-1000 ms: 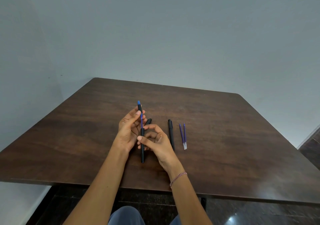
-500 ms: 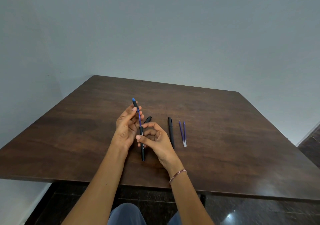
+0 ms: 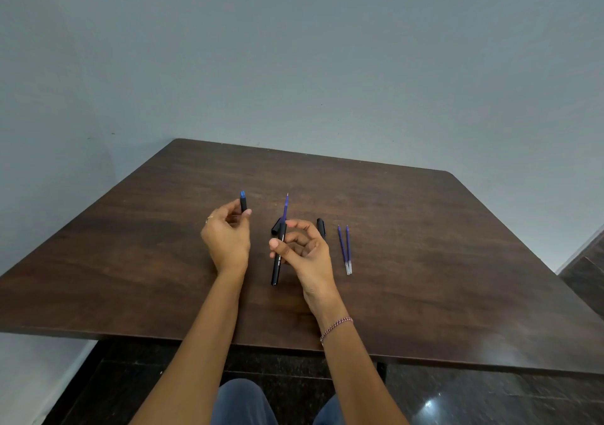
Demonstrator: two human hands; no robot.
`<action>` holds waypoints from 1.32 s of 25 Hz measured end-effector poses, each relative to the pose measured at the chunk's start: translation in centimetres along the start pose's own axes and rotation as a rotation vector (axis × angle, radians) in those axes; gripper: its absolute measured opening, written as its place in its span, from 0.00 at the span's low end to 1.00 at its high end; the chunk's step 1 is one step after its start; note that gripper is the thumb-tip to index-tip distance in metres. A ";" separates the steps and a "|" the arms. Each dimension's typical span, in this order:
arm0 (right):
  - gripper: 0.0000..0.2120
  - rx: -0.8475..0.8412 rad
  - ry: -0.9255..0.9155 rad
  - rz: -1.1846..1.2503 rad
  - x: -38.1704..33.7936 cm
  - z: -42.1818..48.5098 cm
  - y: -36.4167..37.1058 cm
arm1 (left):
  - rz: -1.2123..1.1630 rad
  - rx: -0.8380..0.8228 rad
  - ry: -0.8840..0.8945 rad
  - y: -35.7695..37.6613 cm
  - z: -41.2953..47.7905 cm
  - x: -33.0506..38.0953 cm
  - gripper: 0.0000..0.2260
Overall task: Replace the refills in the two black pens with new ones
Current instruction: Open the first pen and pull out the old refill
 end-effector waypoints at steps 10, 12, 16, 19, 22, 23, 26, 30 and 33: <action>0.16 0.059 -0.032 -0.010 -0.4 -0.1 -0.5 | 0.381 -0.241 0.087 2.3 -1.0 0.8 0.15; 0.15 0.071 -0.029 -0.005 -0.4 -0.1 -0.6 | 0.411 -0.282 0.074 2.7 -1.0 0.8 0.21; 0.14 0.080 -0.021 -0.017 -0.4 -0.1 -0.6 | 0.465 -0.336 0.088 3.3 -1.2 0.9 0.25; 0.14 0.080 -0.023 -0.028 -0.5 -0.2 -0.6 | 0.503 -0.363 0.129 3.5 -1.4 1.3 0.24; 0.13 0.085 -0.024 -0.027 -0.6 -0.2 -0.6 | 0.494 -0.388 0.145 3.6 -1.6 1.5 0.23; 0.13 0.086 -0.024 -0.022 -0.5 -0.2 -0.6 | 0.490 -0.393 0.148 3.7 -1.6 1.6 0.22; 0.13 0.088 -0.027 -0.018 -0.5 -0.1 -0.6 | 0.481 -0.404 0.154 3.8 -1.6 1.5 0.19; 0.13 0.084 -0.031 -0.015 -0.4 -0.1 -0.7 | 0.456 -0.408 0.140 4.0 -1.5 1.1 0.20; 0.13 0.088 -0.030 -0.011 -0.4 -0.1 -0.7 | 0.435 -0.393 0.126 3.9 -1.4 0.8 0.20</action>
Point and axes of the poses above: each hand's wrist, its own z-axis towards the middle knuckle, its own y-axis out of the palm, x = y × z, the point moved 9 cm from there along z, towards the middle knuckle, and after that the axes turned 4 degrees about y, right-handed, at the moved point
